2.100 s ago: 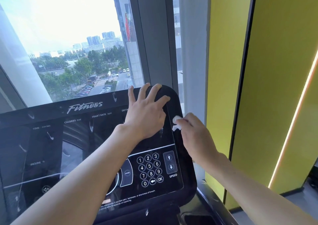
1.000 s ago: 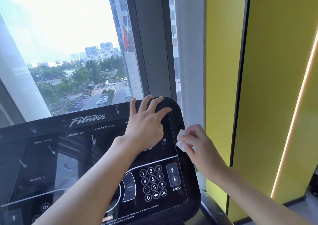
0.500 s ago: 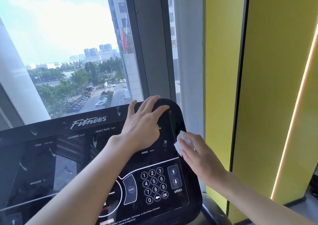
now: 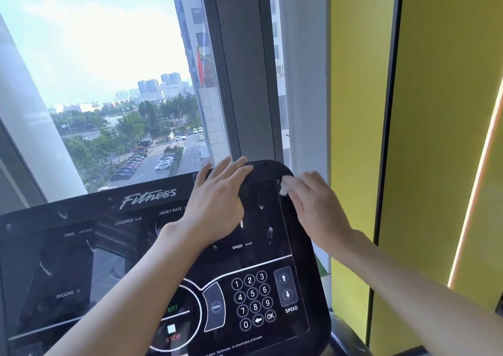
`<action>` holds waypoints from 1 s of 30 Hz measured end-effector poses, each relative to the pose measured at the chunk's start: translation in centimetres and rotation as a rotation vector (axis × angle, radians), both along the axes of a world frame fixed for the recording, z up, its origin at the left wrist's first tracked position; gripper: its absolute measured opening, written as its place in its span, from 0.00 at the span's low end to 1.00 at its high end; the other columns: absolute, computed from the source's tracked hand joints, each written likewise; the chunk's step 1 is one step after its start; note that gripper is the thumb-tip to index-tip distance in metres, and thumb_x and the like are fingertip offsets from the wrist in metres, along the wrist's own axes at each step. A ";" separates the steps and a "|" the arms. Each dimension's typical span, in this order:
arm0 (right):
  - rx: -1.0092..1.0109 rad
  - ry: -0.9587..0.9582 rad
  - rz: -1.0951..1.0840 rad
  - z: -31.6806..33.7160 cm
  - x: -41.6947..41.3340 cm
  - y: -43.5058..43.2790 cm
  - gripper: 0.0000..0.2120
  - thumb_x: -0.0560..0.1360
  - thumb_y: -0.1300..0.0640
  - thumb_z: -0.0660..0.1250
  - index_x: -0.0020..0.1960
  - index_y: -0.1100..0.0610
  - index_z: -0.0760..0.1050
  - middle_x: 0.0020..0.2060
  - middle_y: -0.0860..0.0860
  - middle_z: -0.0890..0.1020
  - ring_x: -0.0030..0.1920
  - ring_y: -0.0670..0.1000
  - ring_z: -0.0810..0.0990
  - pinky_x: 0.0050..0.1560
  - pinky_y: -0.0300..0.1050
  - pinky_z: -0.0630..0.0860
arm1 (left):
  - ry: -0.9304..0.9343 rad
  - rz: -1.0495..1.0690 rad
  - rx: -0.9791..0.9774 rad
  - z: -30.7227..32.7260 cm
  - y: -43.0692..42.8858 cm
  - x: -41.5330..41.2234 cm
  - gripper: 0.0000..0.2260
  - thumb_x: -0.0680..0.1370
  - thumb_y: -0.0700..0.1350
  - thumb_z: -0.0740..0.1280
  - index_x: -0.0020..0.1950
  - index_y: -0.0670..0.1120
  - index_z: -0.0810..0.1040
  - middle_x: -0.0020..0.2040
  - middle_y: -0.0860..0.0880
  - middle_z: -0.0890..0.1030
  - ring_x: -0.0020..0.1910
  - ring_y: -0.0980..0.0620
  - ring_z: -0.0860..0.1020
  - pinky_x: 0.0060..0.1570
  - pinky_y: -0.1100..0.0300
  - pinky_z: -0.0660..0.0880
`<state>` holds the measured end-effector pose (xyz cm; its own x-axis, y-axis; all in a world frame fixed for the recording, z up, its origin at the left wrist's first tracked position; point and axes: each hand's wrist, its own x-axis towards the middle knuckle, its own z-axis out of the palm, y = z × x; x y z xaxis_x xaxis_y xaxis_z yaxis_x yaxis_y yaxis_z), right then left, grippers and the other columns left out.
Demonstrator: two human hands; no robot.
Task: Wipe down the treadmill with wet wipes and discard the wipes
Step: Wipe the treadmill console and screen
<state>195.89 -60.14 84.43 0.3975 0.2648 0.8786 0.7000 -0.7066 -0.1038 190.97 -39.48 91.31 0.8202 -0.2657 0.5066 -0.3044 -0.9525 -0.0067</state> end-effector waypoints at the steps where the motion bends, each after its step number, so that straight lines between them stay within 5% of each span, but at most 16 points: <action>1: 0.053 0.009 -0.015 0.6 0.4 0.3 0.10 0.72 0.74 0.70 0.50 0.62 0.81 0.43 0.53 0.79 0.46 0.54 0.77 0.43 0.49 0.79 | -0.002 -0.004 -0.005 0.1 0.1 0.0 0.33 0.74 0.35 0.57 0.79 0.54 0.59 0.80 0.57 0.55 0.80 0.54 0.49 0.78 0.51 0.41; 6: -0.117 -0.002 0.033 0.7 -0.1 0.5 0.09 0.71 0.75 0.71 0.48 0.65 0.82 0.46 0.55 0.80 0.49 0.55 0.80 0.47 0.50 0.82 | 0.000 -0.018 -0.014 0.2 0.1 0.0 0.33 0.74 0.35 0.57 0.78 0.54 0.61 0.80 0.58 0.56 0.79 0.55 0.51 0.77 0.54 0.42; 11: 0.042 0.018 -0.053 2.9 0.7 1.9 0.09 0.72 0.75 0.70 0.47 0.64 0.82 0.45 0.53 0.78 0.48 0.54 0.78 0.44 0.48 0.80 | -0.006 -0.015 -0.024 0.1 0.2 -0.1 0.33 0.73 0.35 0.58 0.78 0.55 0.61 0.80 0.59 0.56 0.78 0.55 0.52 0.77 0.55 0.42; 15: -0.139 -0.044 0.015 1.6 0.1 1.7 0.07 0.73 0.72 0.71 0.48 0.64 0.82 0.45 0.53 0.79 0.48 0.53 0.77 0.44 0.44 0.79 | -0.016 -0.021 -0.035 0.0 0.2 0.0 0.34 0.73 0.35 0.58 0.78 0.55 0.62 0.79 0.60 0.57 0.78 0.56 0.53 0.76 0.56 0.42; 19: 0.108 0.040 -0.069 1.7 0.1 2.9 0.08 0.73 0.72 0.71 0.50 0.63 0.82 0.44 0.52 0.77 0.47 0.53 0.77 0.43 0.46 0.80 | -0.012 -0.022 -0.038 0.0 0.3 0.0 0.34 0.73 0.35 0.58 0.78 0.55 0.61 0.79 0.60 0.56 0.78 0.56 0.52 0.77 0.56 0.41; 23: 0.001 -0.021 -0.011 1.5 0.0 3.7 0.07 0.73 0.71 0.71 0.49 0.62 0.82 0.43 0.52 0.77 0.47 0.54 0.78 0.45 0.45 0.79 | -0.015 -0.050 -0.043 0.1 0.5 0.0 0.34 0.73 0.35 0.57 0.78 0.55 0.61 0.80 0.60 0.56 0.79 0.57 0.51 0.77 0.57 0.41; 27: 0.254 0.066 -0.086 2.6 0.2 5.0 0.08 0.73 0.72 0.71 0.48 0.62 0.82 0.41 0.52 0.75 0.45 0.53 0.77 0.44 0.39 0.75 | -0.032 -0.096 -0.043 0.1 1.1 0.0 0.34 0.74 0.33 0.57 0.78 0.53 0.60 0.80 0.57 0.55 0.79 0.60 0.49 0.75 0.65 0.37; 30: 0.098 0.002 -0.007 2.3 0.1 5.8 0.08 0.73 0.72 0.71 0.48 0.62 0.82 0.42 0.52 0.77 0.46 0.53 0.78 0.45 0.44 0.79 | -0.021 -0.111 -0.087 0.4 2.1 -0.5 0.31 0.75 0.33 0.56 0.78 0.51 0.62 0.81 0.55 0.54 0.79 0.59 0.47 0.72 0.70 0.36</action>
